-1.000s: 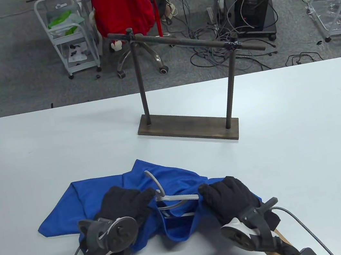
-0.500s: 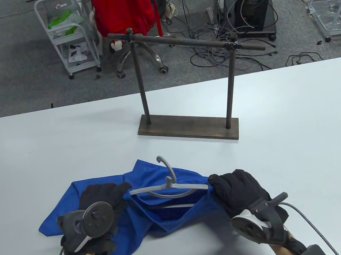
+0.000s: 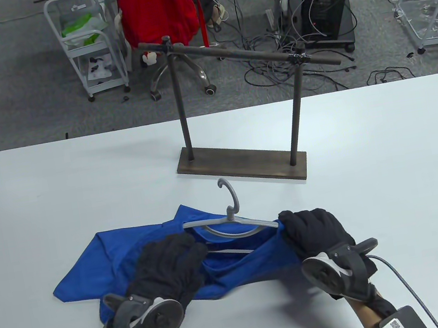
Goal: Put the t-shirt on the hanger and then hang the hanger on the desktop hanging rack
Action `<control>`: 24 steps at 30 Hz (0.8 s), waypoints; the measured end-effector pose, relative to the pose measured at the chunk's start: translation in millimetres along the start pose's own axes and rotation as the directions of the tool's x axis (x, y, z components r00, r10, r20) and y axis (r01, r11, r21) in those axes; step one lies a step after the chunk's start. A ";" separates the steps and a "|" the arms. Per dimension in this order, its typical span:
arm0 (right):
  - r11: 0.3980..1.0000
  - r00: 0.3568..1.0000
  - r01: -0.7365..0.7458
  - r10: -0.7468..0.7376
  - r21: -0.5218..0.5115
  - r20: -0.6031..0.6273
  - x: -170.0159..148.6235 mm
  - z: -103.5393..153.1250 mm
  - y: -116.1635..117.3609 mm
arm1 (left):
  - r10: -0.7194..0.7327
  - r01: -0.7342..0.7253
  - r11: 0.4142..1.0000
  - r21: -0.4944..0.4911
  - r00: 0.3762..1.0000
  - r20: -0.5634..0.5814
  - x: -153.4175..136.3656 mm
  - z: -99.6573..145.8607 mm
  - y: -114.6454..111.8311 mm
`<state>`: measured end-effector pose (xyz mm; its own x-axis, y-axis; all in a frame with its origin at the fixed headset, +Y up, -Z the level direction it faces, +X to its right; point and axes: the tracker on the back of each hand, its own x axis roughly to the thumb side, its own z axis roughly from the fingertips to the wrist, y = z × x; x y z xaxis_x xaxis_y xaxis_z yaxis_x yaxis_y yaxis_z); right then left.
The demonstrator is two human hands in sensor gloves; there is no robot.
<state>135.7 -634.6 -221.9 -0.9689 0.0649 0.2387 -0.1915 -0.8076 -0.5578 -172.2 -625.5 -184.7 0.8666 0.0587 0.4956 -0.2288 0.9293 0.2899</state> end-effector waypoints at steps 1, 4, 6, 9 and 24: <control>1.000 1.000 -0.005 0.005 -0.010 -0.013 -4.2 -4.5 -3.7 | -0.008 0.008 1.000 -0.015 1.000 0.020 6.6 1.2 -3.1; 0.999 0.997 -0.021 0.019 -0.025 -0.071 -14.8 -23.1 -19.6 | -0.039 0.042 0.998 -0.052 0.997 0.061 19.0 3.0 -10.4; 0.997 0.994 -0.048 0.043 -0.056 -0.097 -20.6 -47.2 -40.1 | -0.055 0.060 0.996 -0.069 0.996 0.074 23.9 3.4 -13.4; 0.989 0.985 -0.112 0.097 -0.099 -0.143 -24.7 -86.3 -68.9 | -0.046 0.052 0.995 -0.080 0.996 0.076 24.8 3.3 -14.2; 0.990 0.905 -0.116 0.139 0.081 -0.402 -48.9 -182.1 -46.1 | -0.001 0.014 0.987 -0.163 0.997 0.079 23.3 2.3 -24.6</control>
<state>163.3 -493.8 -352.6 -0.9666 0.1816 -0.1808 -0.0642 -0.8546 -0.5154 -147.3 -647.9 -178.4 0.8289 0.0290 0.5587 -0.1418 0.9769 0.1597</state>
